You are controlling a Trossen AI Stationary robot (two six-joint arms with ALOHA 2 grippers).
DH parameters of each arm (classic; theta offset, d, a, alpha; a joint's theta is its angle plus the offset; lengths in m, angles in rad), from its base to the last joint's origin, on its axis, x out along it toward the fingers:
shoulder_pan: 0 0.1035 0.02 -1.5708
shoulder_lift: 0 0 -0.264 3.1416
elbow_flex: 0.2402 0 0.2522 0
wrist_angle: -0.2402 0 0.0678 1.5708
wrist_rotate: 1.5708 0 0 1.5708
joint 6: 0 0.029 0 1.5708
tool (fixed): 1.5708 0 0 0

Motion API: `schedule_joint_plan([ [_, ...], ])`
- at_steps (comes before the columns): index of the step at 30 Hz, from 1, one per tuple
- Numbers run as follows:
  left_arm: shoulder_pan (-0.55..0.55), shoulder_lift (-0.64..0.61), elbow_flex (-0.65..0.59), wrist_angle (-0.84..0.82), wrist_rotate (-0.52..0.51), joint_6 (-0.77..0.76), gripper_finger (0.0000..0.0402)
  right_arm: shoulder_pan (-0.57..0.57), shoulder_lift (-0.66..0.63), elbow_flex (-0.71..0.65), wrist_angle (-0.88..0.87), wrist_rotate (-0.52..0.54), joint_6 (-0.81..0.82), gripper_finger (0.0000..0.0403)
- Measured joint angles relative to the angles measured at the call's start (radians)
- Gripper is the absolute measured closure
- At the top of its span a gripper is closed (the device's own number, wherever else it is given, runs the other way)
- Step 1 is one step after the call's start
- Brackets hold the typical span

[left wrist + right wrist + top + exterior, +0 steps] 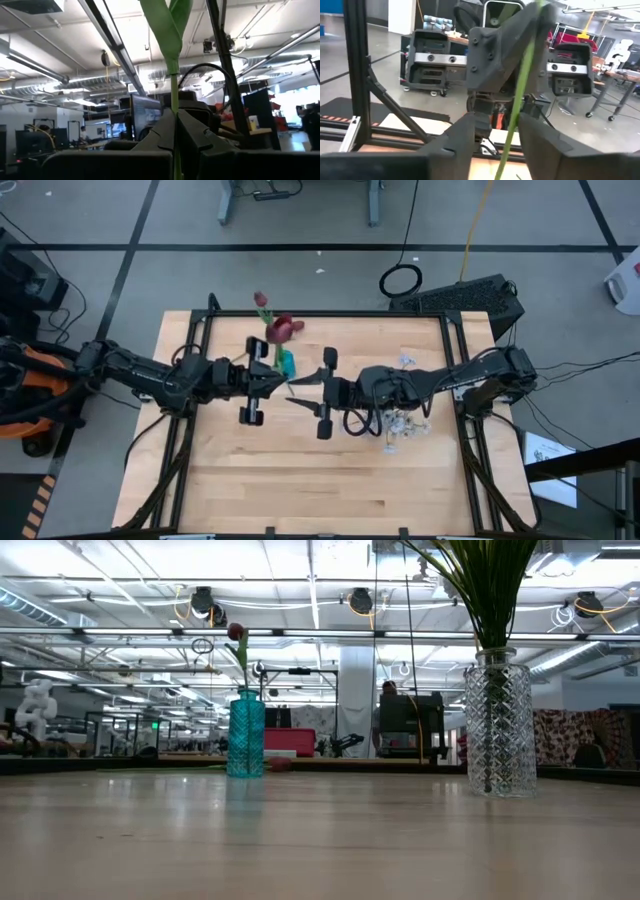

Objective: Sort flowers into vase by color
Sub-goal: Put the red tulip into the blue vase

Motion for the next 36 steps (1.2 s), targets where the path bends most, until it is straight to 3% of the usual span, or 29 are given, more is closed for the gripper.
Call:
schedule_joint_plan([
  [8,0.0,0.001,0.0,-0.013,0.001,0.0,0.0393,-0.014,0.0,0.0,0.0,-0.006,-0.003,0.0343],
  [19,0.001,0.008,0.0,-0.026,0.013,-0.029,0.0393,-0.014,0.0,0.0,-0.004,-0.008,-0.039,0.0318],
  [25,0.0,0.008,0.0,-0.025,0.019,-0.026,0.0393,-0.014,0.0,0.0,-0.025,-0.006,-0.039,0.0389],
  [28,0.001,0.008,0.0,-0.034,0.019,-0.026,0.0392,-0.015,-0.001,0.0,-0.041,-0.001,-0.029,0.0395],
  [31,0.0,-0.002,0.0,-0.074,0.018,-0.025,0.0375,-0.014,-0.002,0.0,-0.066,0.002,-0.008,0.0399],
  [36,-0.005,-0.043,0.0,-0.143,-0.028,-0.022,0.0312,-0.014,-0.005,0.0,-0.125,0.045,0.016,0.0401],
])
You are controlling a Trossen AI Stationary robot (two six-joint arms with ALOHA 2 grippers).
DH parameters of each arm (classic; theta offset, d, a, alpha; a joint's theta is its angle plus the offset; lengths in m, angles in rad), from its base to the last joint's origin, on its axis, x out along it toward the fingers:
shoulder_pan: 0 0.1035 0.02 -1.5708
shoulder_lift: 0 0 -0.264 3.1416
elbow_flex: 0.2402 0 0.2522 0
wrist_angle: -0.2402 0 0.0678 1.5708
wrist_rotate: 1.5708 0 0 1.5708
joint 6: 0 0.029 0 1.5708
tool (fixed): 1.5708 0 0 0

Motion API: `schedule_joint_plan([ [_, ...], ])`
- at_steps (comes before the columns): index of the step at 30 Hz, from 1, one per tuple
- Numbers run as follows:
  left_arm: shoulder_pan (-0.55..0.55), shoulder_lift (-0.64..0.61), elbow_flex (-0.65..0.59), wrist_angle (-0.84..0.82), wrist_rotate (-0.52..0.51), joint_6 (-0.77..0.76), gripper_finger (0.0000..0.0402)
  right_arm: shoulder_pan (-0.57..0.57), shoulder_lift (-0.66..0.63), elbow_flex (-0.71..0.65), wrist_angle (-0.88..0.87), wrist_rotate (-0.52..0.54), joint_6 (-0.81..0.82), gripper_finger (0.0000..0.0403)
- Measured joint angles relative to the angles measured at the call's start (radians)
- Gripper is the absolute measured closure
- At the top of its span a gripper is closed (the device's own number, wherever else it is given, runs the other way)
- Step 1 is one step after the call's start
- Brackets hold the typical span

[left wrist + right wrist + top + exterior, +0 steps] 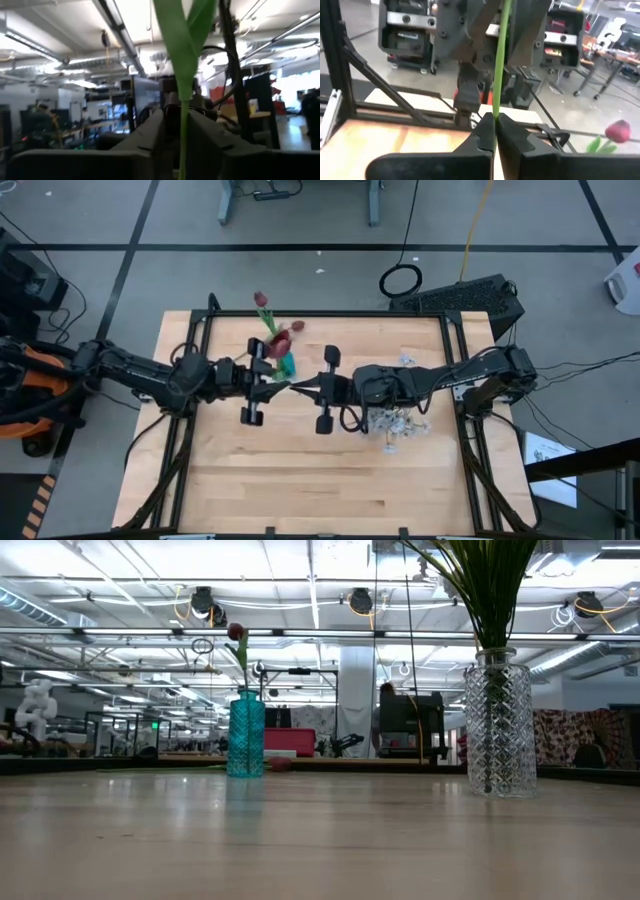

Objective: Sort flowers into vase by color
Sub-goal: Put the red tulip into the blue vase

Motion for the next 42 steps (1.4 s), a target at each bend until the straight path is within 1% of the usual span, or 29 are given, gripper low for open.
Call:
schedule_joint_plan([
  [4,-0.014,-0.051,0.0,-0.084,-0.04,0.004,0.0264,0.0,-0.009,0.0,-0.055,0.005,0.015,0.0402],
  [8,-0.032,-0.1,0.0,-0.168,-0.057,-0.002,0.024,0.0,-0.011,0.0,-0.069,0.005,0.021,0.0402],
  [12,-0.043,-0.117,0.0,-0.243,-0.104,-0.022,0.0238,0.0,-0.011,0.0,-0.073,0.005,0.024,0.0402],
  [15,-0.043,-0.115,0.0,-0.268,-0.114,-0.023,0.0237,0.0,-0.011,0.0,-0.077,0.006,0.027,0.0403],
  [30,-0.048,-0.096,0.002,-0.261,-0.129,-0.023,0.0237,-0.016,-0.011,0.0,-0.102,0.006,0.054,0.0403],
  [36,-0.074,-0.051,0.045,-0.281,-0.132,-0.008,0.0237,-0.024,-0.011,0.0,-0.105,0.006,0.054,0.0402],
  [42,-0.076,-0.027,0.101,-0.38,-0.178,-0.003,0.0237,-0.024,-0.011,0.0,-0.106,0.006,0.054,0.0402],
])
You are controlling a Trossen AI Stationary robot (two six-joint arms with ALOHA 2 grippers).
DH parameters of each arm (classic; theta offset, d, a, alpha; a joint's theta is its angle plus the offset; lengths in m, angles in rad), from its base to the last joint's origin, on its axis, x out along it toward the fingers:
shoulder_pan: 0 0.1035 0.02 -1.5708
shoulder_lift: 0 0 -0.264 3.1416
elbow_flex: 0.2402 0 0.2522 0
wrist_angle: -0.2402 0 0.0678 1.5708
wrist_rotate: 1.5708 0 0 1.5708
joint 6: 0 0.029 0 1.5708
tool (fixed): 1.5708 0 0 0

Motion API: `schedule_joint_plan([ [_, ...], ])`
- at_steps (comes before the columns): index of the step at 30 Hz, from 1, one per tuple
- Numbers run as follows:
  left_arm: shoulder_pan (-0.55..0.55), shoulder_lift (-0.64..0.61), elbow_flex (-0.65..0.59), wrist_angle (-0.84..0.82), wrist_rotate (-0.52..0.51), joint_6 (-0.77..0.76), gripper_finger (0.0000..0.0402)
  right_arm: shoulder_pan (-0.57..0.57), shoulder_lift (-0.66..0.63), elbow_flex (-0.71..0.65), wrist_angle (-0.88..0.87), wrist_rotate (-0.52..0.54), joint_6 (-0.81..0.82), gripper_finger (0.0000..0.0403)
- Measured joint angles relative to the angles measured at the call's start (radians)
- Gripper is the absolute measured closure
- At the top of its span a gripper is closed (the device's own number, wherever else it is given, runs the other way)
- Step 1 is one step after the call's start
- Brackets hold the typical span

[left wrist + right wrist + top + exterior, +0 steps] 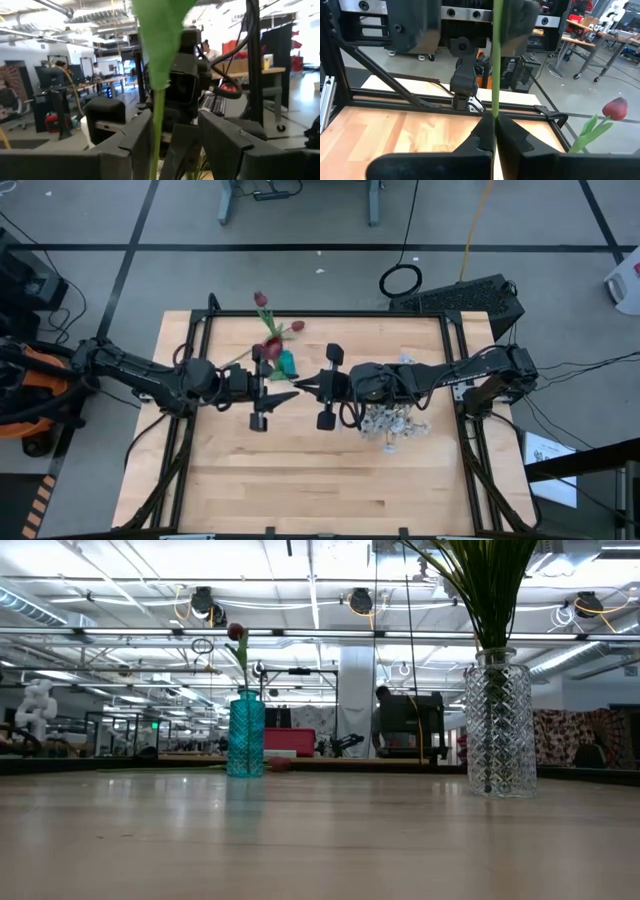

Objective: Sort flowers into vase by color
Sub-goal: Put the red tulip into the blue vase

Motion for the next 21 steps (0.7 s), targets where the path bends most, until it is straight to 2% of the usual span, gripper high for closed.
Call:
schedule_joint_plan([
  [21,-0.011,-0.037,0.002,-0.039,-0.038,0.0,0.0237,0.001,0.0,0.0,-0.026,0.002,0.027,0.0402],
])
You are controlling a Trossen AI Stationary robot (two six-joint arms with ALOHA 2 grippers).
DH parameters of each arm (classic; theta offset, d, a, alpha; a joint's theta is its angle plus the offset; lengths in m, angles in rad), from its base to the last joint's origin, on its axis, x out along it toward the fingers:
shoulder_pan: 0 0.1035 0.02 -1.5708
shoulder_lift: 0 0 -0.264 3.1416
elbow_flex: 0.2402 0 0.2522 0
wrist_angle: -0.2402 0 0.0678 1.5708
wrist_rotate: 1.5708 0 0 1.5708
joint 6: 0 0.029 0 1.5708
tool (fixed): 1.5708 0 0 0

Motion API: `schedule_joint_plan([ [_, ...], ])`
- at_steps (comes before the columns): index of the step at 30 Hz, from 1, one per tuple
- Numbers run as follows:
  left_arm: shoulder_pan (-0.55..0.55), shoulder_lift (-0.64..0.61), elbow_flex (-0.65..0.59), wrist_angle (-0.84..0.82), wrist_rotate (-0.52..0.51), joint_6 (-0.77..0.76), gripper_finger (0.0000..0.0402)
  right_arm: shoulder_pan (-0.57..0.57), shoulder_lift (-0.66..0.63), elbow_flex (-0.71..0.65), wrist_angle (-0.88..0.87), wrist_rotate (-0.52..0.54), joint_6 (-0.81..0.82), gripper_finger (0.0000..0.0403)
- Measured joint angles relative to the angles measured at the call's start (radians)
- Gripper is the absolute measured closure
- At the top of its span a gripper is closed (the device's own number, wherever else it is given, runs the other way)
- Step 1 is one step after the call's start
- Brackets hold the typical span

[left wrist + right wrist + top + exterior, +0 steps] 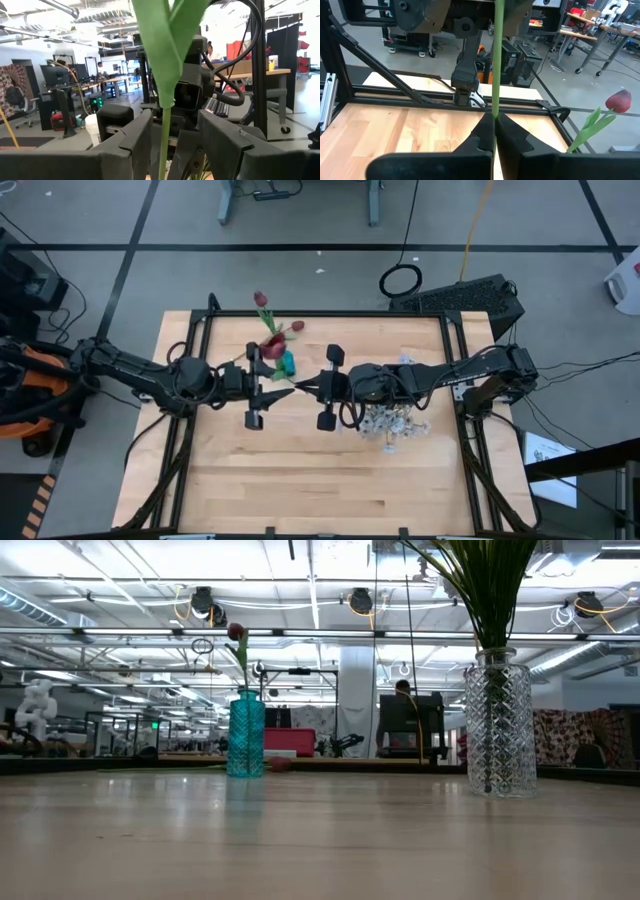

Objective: Sort flowers into vase by color
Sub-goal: Put the red tulip into the blue vase

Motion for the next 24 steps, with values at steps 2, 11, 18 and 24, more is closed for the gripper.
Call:
schedule_joint_plan([
  [2,0.0,-0.001,0.0,-0.003,0.0,0.0,0.0239,0.0,0.0,0.0,0.0,0.002,0.003,0.0402],
  [11,0.0,-0.005,0.0,-0.01,0.0,0.007,0.0319,0.0,0.0,0.0,0.0,0.003,0.003,0.0402],
  [18,0.0,-0.016,0.0,-0.018,-0.003,0.026,0.0392,0.001,0.0,0.0,0.003,0.001,0.01,0.0394],
  [24,0.0,-0.06,0.0,-0.075,-0.001,0.025,0.0391,0.007,-0.007,0.0,-0.003,0.004,0.021,0.0311],
])
